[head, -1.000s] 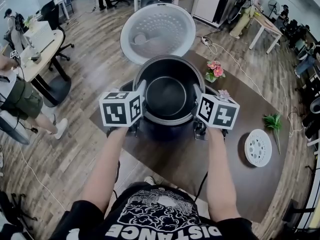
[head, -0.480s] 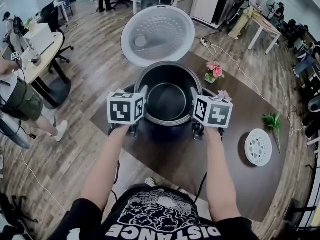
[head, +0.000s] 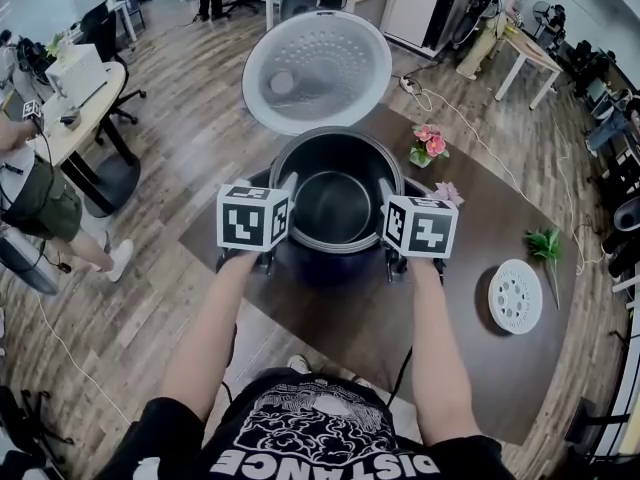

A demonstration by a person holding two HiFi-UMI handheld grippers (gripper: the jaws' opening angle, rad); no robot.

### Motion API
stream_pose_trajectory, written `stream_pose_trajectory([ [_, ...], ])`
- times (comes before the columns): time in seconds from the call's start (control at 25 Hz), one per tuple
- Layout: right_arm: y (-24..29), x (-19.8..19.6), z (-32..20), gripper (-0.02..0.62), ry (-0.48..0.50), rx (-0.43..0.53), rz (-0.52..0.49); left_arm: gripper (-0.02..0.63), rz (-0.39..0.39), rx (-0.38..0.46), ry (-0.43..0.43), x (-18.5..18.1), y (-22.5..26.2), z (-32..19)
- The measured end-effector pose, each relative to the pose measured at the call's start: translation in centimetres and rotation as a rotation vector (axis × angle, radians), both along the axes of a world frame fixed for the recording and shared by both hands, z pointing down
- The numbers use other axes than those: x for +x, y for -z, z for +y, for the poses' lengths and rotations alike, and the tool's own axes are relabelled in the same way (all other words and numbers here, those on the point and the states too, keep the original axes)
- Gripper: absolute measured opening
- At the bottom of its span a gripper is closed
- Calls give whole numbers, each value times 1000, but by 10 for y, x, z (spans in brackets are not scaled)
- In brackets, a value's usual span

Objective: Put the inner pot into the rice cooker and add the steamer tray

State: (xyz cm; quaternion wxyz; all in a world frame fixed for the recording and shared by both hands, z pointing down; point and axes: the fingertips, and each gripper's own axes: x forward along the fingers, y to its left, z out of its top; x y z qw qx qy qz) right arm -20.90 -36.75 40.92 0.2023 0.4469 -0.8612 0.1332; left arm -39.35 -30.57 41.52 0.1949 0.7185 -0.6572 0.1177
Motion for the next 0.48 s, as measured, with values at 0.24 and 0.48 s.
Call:
stream_pose_trajectory([
  [0.24, -8, 1, -1, 131, 2, -21, 39, 146, -82, -12, -4, -1, -6, -1],
  [0.48, -14, 7, 1, 173, 32, 28, 138, 149, -141, -15, -7, 4, -10, -1],
])
